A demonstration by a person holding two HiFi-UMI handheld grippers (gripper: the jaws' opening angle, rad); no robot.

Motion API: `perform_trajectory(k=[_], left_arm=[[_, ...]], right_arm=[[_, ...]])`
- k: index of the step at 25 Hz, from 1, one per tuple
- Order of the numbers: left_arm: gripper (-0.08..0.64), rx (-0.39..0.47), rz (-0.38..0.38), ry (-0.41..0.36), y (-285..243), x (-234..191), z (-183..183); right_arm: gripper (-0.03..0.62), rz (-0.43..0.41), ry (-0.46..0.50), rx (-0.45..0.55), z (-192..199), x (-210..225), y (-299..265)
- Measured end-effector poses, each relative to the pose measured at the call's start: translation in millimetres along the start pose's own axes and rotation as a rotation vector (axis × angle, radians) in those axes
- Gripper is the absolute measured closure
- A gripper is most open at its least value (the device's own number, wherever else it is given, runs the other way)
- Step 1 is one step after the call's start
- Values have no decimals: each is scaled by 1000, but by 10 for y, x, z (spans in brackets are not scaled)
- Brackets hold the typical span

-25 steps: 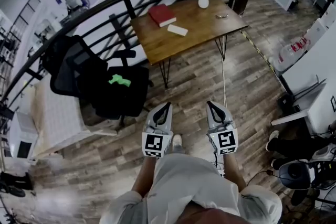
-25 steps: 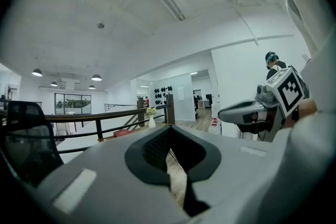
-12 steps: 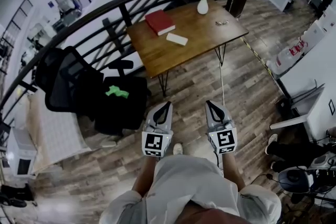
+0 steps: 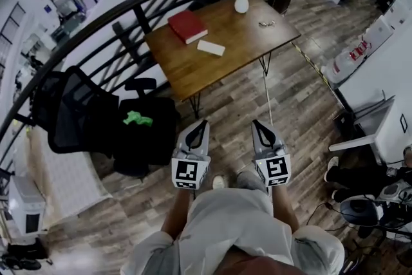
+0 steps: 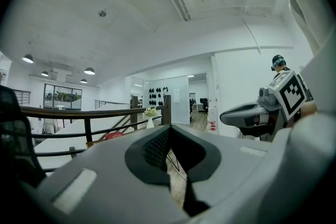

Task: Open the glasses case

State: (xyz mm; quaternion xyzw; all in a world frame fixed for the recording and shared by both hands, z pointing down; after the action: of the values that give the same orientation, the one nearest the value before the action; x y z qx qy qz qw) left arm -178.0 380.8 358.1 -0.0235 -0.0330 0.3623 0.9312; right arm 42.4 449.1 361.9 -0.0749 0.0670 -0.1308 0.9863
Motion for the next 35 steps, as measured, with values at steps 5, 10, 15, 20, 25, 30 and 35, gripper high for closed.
perform_trajectory(k=[5,10,15,20,25,30,35], left_arm=[[540,-5,-1,5,-188,-78,28],[540,-12,-17,-4,-402,-133,28],[540,-13,-59,-22,-692,-237,-42],[540,-12,-93,-32,-1004,-284,-126],[540,-16,-108,-41,-1280,-290,-183],[540,-20,-138,-45,-1522,-307,-222],[540,-20,-172,-45,-1776,-332,-270]], right_arm=[[589,2,1,1,10,108,-175],[589,-14,-13,15,13,287,-401],[589,-39,-18,43,-38,568,-701],[589,-72,-22,64,-104,836,-952],[589,-101,-33,60,-110,1056,-1151],[589,-133,-34,57,-113,1275,-1351],[589,-164,-31,62,-161,1505,-1552]])
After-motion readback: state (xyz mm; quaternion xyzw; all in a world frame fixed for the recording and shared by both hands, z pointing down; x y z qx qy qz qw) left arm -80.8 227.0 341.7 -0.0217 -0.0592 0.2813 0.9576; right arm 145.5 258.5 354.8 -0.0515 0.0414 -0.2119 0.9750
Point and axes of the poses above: the fingertips, and each gripper's own axes: y backward along the fingers, x to its right, z out of its underside, the point moved 9 cm from there along y, backward along the fingers, and after that the axes turned 3 degrees about -z, right-handed, at the moved point
